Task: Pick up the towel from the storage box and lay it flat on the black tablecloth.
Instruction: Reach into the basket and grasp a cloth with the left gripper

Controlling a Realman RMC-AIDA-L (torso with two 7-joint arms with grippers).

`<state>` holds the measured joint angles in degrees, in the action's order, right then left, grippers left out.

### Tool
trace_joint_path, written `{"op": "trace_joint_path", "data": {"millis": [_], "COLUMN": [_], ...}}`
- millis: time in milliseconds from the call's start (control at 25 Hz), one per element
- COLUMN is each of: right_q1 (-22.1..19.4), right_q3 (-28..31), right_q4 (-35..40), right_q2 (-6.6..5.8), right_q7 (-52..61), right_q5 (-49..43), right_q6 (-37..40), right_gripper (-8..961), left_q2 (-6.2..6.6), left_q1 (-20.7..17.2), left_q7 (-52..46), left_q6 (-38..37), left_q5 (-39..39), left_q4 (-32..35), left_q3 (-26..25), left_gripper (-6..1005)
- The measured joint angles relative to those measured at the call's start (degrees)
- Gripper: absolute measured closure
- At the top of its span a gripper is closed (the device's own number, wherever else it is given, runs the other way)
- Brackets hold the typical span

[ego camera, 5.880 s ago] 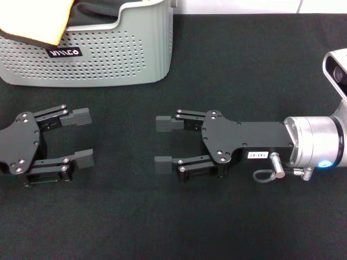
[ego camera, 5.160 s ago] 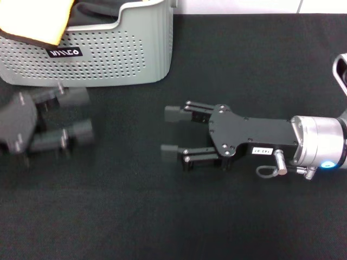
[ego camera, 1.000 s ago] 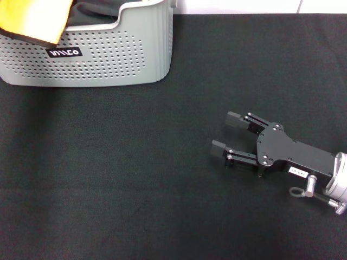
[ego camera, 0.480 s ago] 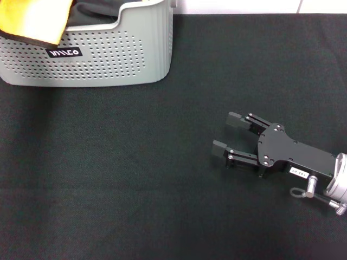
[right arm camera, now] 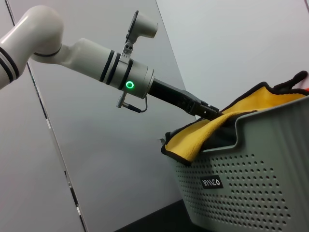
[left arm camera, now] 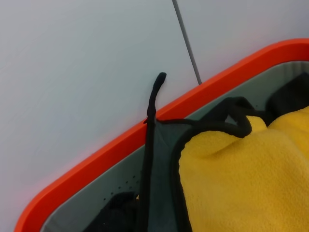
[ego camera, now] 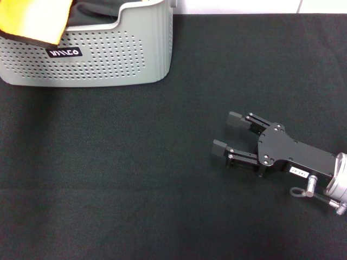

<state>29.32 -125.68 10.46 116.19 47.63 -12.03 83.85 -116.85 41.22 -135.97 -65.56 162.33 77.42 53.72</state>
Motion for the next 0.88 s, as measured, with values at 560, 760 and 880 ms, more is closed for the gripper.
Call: {"op": "trace_joint_path", "data": {"millis": [560, 760, 880], "right_q1": [0.5, 0.2, 0.0], "right_q3": [0.6, 0.6, 0.7], "right_q4": [0.0, 0.1, 0.1], "right_q2": [0.0, 0.0, 0.0], "right_q7": [-0.6, -0.6, -0.6], "right_q5": [0.0, 0.0, 0.0], "right_q6": [-0.9, -1.0, -1.1], "right_gripper": [96, 95, 95], "left_q2": [1.74, 1.66, 0.93], "left_q1": [2.6, 3.1, 2.9], "left_q7": [-0.1, 0.0, 0.2], "left_q6": [0.1, 0.1, 0.0], "left_q5": [-0.4, -0.4, -0.1], "left_q4": [-7.1, -8.4, -7.1], "left_q3": [-0.9, -1.5, -1.2], "left_gripper": [478, 492, 500]}}
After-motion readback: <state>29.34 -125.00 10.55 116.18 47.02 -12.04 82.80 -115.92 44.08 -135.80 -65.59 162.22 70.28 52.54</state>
